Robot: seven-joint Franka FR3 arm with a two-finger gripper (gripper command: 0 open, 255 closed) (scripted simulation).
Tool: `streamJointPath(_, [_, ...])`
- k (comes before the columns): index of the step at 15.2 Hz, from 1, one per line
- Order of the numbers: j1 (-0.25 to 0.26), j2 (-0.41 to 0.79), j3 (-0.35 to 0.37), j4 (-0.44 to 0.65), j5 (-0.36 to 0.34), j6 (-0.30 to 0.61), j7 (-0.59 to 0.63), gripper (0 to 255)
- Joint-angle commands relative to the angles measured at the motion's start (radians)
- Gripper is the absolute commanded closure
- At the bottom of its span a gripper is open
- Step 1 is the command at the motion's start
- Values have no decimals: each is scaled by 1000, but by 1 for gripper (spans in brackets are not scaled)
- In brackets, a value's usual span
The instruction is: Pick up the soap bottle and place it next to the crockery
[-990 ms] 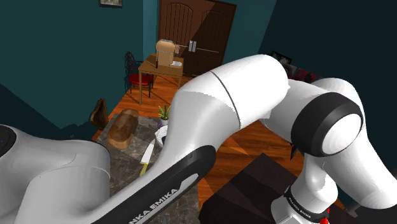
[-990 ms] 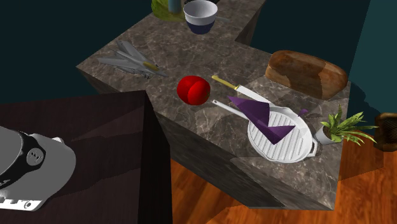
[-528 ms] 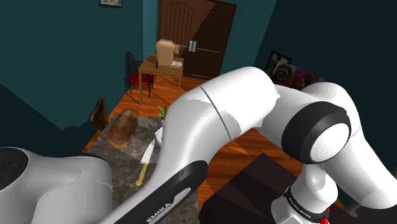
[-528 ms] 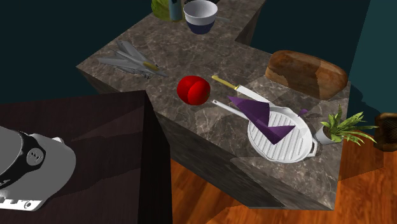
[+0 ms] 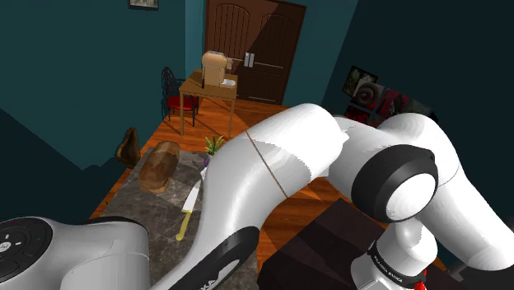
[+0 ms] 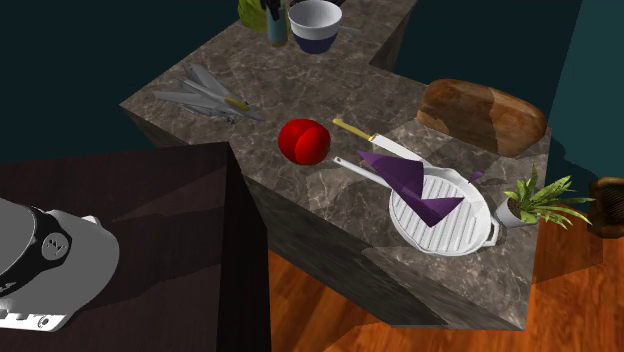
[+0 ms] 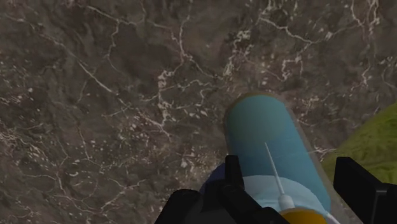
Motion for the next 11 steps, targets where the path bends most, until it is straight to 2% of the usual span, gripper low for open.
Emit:
streamJointPath(1, [3, 20, -4, 8, -3, 13, 3, 255])
streamJointPath(11, [13, 103, -19, 41, -15, 63, 14, 255])
